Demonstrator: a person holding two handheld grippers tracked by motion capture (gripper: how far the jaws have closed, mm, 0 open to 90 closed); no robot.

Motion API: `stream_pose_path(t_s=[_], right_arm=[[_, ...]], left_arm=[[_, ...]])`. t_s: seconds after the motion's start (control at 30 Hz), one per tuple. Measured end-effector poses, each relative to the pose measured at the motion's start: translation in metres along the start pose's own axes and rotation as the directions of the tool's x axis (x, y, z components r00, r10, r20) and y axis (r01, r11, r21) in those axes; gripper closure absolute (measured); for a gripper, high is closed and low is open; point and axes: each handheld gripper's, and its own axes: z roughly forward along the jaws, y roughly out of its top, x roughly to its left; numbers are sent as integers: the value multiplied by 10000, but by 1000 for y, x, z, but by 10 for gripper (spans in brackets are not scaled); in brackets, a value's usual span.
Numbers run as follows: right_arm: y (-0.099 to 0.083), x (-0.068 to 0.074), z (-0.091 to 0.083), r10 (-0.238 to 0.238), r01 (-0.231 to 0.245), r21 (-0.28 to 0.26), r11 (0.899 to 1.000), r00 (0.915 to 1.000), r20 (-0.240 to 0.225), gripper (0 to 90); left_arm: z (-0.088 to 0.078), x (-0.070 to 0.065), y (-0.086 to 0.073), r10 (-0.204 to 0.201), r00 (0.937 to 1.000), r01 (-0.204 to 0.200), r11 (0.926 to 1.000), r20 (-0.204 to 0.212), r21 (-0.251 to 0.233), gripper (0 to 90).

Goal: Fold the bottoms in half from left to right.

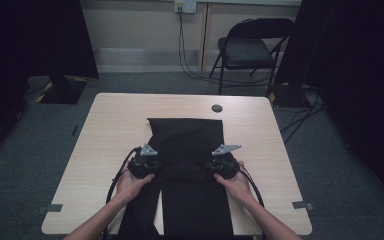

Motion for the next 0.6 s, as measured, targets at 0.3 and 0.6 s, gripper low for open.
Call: stream_pose_path(t_s=[0.3, 0.6], right_arm=[[46, -34, 48, 367, -307, -575, 9979, 9937, 1060, 867], [55, -40, 51, 922, -860, -627, 9943, 9903, 1041, 617]], left_arm=[[36, 58, 35, -326, 9945, 304, 9993, -999, -239, 833], [10, 63, 33, -1049, 9914, 986, 9919, -783, -803, 529]])
